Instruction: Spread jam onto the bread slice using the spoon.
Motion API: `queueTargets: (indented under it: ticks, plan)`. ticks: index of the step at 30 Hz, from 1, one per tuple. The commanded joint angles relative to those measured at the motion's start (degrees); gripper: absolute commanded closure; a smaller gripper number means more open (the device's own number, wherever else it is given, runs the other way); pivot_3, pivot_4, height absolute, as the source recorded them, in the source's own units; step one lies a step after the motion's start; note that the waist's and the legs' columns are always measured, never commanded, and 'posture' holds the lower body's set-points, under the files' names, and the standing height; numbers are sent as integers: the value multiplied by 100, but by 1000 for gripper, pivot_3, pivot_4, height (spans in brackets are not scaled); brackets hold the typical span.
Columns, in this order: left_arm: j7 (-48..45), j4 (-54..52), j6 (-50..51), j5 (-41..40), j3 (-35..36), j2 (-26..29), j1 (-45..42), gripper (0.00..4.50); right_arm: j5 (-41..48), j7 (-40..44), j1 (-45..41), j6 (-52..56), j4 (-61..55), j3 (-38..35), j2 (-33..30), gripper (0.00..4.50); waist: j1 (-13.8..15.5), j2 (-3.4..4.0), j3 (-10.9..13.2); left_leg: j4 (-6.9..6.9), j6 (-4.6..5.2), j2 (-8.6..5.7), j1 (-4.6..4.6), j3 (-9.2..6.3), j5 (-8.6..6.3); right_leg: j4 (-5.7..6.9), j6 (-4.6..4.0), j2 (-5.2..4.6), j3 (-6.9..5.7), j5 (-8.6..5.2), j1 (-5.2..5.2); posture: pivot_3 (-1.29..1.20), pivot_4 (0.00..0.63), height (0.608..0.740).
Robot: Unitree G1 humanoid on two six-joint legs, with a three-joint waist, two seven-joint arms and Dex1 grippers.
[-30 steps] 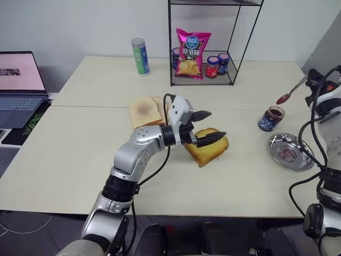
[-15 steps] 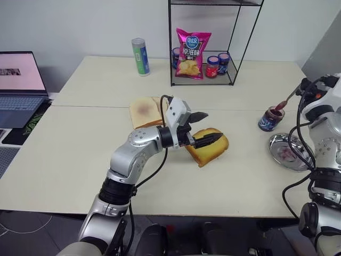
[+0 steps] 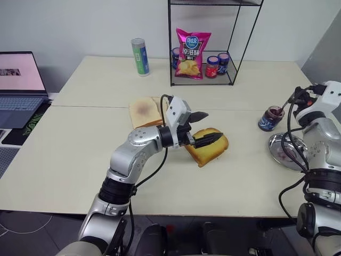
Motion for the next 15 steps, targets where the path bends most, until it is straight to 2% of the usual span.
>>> queueTargets:
  ticks: [1,15]
  plan:
    - [33,-224,-21,-71,96,10,-146,0,9,9,-113,-142,-74,-148,10,4428,0,0,0,0,0,0,0,0,0,0,0,0,0,0,0,0,150,740]
    - [-8,-224,-42,-71,54,-1,-132,0,784,-477,-359,357,-272,-919,286,4428,0,2,-1,2,-1,0,0,0,0,4,-1,-1,0,1,0,0,150,740]
